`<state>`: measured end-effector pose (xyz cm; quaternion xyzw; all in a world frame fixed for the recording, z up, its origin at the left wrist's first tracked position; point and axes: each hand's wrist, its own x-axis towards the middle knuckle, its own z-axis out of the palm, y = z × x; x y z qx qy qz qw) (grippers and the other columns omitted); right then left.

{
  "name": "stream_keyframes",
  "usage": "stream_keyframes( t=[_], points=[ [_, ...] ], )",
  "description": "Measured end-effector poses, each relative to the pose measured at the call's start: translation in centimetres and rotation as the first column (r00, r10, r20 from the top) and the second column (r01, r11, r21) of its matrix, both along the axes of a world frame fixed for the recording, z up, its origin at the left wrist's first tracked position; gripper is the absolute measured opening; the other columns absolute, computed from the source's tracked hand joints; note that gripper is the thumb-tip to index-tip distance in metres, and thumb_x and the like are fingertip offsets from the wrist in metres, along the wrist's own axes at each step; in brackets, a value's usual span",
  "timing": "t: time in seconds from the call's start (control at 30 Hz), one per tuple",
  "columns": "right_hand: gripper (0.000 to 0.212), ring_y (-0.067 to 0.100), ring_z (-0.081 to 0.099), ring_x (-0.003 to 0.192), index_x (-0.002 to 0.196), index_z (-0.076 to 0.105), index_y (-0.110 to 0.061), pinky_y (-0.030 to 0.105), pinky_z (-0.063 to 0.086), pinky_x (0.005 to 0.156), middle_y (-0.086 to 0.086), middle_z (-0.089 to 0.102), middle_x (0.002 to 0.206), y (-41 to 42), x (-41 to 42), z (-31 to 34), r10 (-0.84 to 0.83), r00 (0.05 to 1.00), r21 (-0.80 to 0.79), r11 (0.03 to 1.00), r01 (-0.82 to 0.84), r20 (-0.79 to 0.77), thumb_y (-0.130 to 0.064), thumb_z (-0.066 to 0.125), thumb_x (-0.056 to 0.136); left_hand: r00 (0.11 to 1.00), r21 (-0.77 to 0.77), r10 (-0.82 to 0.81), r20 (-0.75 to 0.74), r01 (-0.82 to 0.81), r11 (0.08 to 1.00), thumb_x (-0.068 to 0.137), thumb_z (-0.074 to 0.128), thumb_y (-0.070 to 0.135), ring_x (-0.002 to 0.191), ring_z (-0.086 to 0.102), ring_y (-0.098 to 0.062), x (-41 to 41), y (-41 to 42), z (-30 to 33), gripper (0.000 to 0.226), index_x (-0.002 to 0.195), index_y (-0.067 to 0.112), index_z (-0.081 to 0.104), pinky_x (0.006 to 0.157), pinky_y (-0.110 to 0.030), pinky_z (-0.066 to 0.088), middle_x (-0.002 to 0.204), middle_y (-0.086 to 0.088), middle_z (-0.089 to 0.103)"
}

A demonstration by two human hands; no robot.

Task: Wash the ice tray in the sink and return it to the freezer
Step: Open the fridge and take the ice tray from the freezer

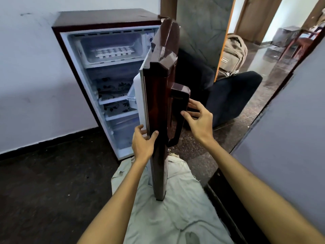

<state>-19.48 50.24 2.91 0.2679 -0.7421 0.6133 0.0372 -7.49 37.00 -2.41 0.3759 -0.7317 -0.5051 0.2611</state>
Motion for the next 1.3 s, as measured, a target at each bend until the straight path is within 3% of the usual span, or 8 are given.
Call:
stream_keyframes(
  t=[0.17, 0.3, 0.47, 0.63, 0.77, 1.0, 1.17, 1.3],
  points=[
    [0.045, 0.006, 0.068, 0.087, 0.120, 0.060, -0.019, 0.019, 0.056, 0.075, -0.007, 0.065, 0.107, 3.6, -2.5, -1.4, -0.064, 0.996, 0.007, 0.998, 0.063, 0.057, -0.008, 0.074, 0.078, 1.000, -0.025, -0.002, -0.021, 0.001, 1.000, 0.085, 0.070, 0.030, 0.084, 0.060, -0.011, -2.1, 4.1, -0.3, 0.040, 0.116, 0.009, 0.057, 0.083, -0.033, 0.052, 0.118, -0.008, 0.061],
    [0.036, 0.007, 0.069, 0.086, 0.113, 0.064, -0.013, 0.019, 0.057, 0.072, -0.003, 0.068, 0.105, 6.0, -4.9, -2.8, -0.113, 0.990, 0.026, 0.993, 0.111, 0.086, -0.009, 0.073, 0.079, 1.000, -0.104, -0.002, 0.015, 0.004, 0.995, 0.081, 0.072, 0.038, 0.096, 0.062, -0.022, -4.2, 7.1, -0.5, 0.041, 0.110, 0.013, 0.057, 0.081, -0.038, 0.052, 0.111, -0.002, 0.060],
    [0.030, 0.004, 0.068, 0.084, 0.110, 0.066, -0.012, 0.015, 0.055, 0.071, -0.005, 0.070, 0.099, 8.8, -8.2, -3.4, -0.160, 0.983, 0.028, 0.987, 0.158, 0.090, -0.012, 0.073, 0.080, 0.987, -0.313, 0.127, 0.098, -0.091, 0.946, 0.069, 0.076, 0.052, 0.109, 0.052, -0.028, -6.8, 10.7, -0.3, 0.075, 0.121, 0.009, 0.044, 0.084, -0.043, 0.043, 0.123, -0.006, 0.045],
    [0.027, 0.001, 0.067, 0.080, 0.107, 0.068, -0.012, 0.012, 0.053, 0.068, -0.005, 0.071, 0.095, 11.3, -11.5, -3.7, -0.198, 0.976, 0.050, 0.980, 0.194, 0.091, -0.016, 0.073, 0.080, 0.985, -0.290, 0.081, 0.149, -0.035, 0.956, 0.060, 0.072, 0.067, 0.131, 0.039, -0.027, -9.9, 12.7, -0.3, 0.114, 0.145, 0.010, 0.023, 0.103, -0.049, 0.030, 0.148, -0.005, 0.028],
    [0.027, 0.001, 0.067, 0.081, 0.107, 0.068, -0.012, 0.014, 0.055, 0.070, -0.006, 0.071, 0.094, 12.9, -14.0, -3.8, -0.227, 0.970, 0.048, 0.974, 0.224, 0.084, -0.017, 0.073, 0.081, 0.988, -0.263, 0.025, 0.154, 0.017, 0.965, 0.054, 0.075, 0.068, 0.138, 0.031, -0.024, -12.4, 13.9, -0.4, 0.128, 0.150, 0.013, 0.011, 0.111, -0.048, 0.020, 0.155, -0.004, 0.021],
    [0.026, -0.001, 0.066, 0.081, 0.108, 0.068, -0.015, 0.018, 0.056, 0.072, -0.009, 0.069, 0.094, 14.5, -17.4, -3.7, -0.254, 0.964, 0.053, 0.967, 0.251, 0.079, -0.016, 0.071, 0.082, 0.989, -0.226, -0.018, 0.149, 0.052, 0.973, 0.051, 0.075, 0.071, 0.135, 0.038, -0.022, -15.9, 15.8, -0.5, 0.122, 0.145, 0.013, 0.024, 0.113, -0.050, 0.019, 0.149, -0.003, 0.036],
    [0.028, -0.006, 0.062, 0.078, 0.112, 0.067, -0.014, 0.009, 0.052, 0.070, -0.005, 0.070, 0.100, 15.0, -18.6, -3.9, -0.282, 0.955, 0.044, 0.959, 0.279, 0.092, -0.014, 0.068, 0.084, 0.991, -0.249, -0.035, 0.132, 0.068, 0.966, 0.056, 0.077, 0.066, 0.132, 0.042, -0.021, -17.6, 17.1, -0.4, 0.112, 0.143, 0.013, 0.029, 0.113, -0.049, 0.020, 0.143, -0.003, 0.044],
    [0.032, 0.001, 0.064, 0.083, 0.116, 0.065, -0.013, 0.006, 0.051, 0.071, -0.001, 0.070, 0.104, 15.4, -18.8, -4.1, -0.293, 0.951, 0.031, 0.956, 0.292, 0.099, -0.012, 0.067, 0.085, 0.989, -0.271, -0.033, 0.146, 0.072, 0.960, 0.059, 0.076, 0.065, 0.130, 0.044, -0.022, -18.3, 17.6, -0.4, 0.110, 0.142, 0.010, 0.030, 0.113, -0.046, 0.019, 0.139, -0.005, 0.048]
  ],
)
